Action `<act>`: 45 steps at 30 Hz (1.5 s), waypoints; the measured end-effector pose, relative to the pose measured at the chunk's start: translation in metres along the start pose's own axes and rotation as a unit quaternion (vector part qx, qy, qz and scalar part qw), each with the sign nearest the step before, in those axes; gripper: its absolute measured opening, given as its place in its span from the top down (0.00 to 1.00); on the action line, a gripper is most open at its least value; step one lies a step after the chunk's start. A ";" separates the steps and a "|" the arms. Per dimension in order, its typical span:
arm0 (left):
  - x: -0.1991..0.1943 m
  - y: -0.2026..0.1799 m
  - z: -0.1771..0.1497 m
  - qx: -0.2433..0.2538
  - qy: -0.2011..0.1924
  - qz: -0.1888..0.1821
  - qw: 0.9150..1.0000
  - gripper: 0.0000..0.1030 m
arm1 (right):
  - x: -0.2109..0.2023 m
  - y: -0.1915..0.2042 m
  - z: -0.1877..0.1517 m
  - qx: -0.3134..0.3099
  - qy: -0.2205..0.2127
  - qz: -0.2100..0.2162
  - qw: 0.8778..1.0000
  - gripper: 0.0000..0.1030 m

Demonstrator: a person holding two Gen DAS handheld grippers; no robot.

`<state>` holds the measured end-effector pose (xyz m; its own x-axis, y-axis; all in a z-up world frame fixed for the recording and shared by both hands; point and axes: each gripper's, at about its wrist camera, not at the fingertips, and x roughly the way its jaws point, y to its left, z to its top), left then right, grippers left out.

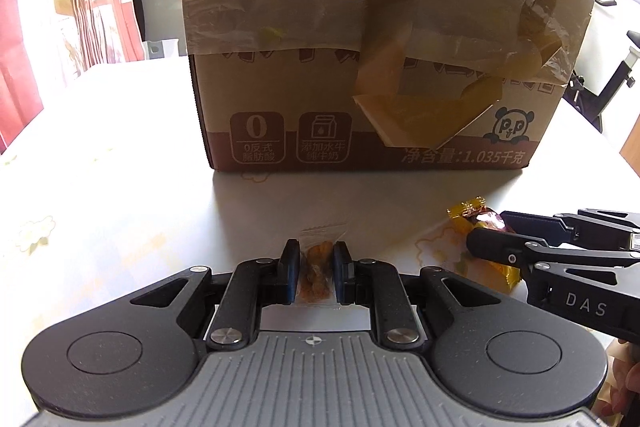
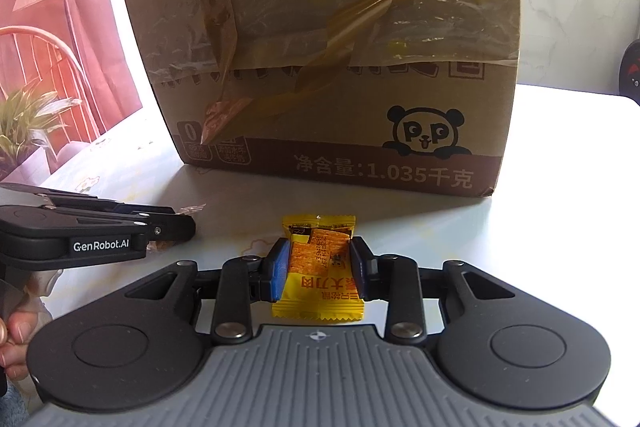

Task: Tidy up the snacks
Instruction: 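Grasp the orange candy with the right tool while the left tool grasps the small brown snack, then lift both held snacks up and carry them over the cardboard box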

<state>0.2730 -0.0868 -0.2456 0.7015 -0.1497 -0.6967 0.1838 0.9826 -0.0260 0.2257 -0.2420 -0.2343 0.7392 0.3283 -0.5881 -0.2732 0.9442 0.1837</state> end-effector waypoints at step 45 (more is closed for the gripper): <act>-0.143 0.025 0.155 0.035 -0.252 -0.037 0.966 0.82 | -0.103 -0.002 0.123 -0.035 -0.231 -0.034 0.972 0.67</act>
<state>0.2844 -0.0583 -0.0352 0.9273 -0.2719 -0.2572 0.2808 0.9598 -0.0023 0.2257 -0.2747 -0.0771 0.9498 0.2574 -0.1780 -0.2441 0.9652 0.0937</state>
